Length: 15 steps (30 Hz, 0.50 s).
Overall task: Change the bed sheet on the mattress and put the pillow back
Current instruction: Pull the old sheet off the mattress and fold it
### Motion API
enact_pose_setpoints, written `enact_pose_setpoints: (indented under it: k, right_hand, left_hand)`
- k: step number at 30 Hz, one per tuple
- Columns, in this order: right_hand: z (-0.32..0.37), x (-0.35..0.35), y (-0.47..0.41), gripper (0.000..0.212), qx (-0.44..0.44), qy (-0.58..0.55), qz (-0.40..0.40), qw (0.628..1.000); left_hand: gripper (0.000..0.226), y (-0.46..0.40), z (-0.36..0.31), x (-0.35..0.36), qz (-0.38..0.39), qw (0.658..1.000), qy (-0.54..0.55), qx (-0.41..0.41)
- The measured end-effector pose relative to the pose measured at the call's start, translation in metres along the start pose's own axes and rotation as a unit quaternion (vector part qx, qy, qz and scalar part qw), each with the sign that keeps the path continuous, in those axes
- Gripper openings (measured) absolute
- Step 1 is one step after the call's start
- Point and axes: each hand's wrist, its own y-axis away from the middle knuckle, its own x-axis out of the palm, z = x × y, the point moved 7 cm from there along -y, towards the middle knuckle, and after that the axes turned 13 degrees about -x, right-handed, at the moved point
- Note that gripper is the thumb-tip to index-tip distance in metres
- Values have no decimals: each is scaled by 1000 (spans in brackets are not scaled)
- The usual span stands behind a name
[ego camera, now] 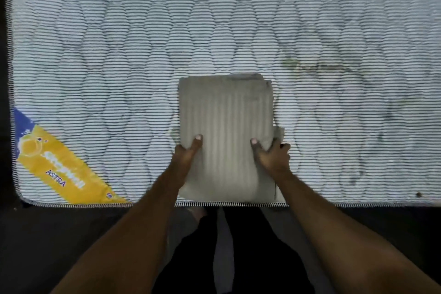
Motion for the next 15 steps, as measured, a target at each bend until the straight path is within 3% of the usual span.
enact_pose_setpoints:
  k: [3, 6, 8, 12, 15]
  right_hand:
    - [10, 21, 5, 85, -49, -129, -31, 990]
    - [24, 26, 9, 75, -25, -224, -21, 974]
    - [34, 19, 15, 69, -2, -285, 1, 959]
    - [65, -8, 34, 81, 30, -367, 43, 929]
    - [112, -33, 67, 53, -18, -393, 41, 918]
  left_hand:
    - [84, -2, 8, 9, 14, 998, 51, 27]
    - [74, 19, -4, 25, 101, 989, 108, 2]
    - [64, 39, -20, 19, 109, 987, 121, 11]
    - [49, 84, -56, -16, 97, 983, 155, 36]
    - [49, 130, -77, -52, 94, 976, 182, 79]
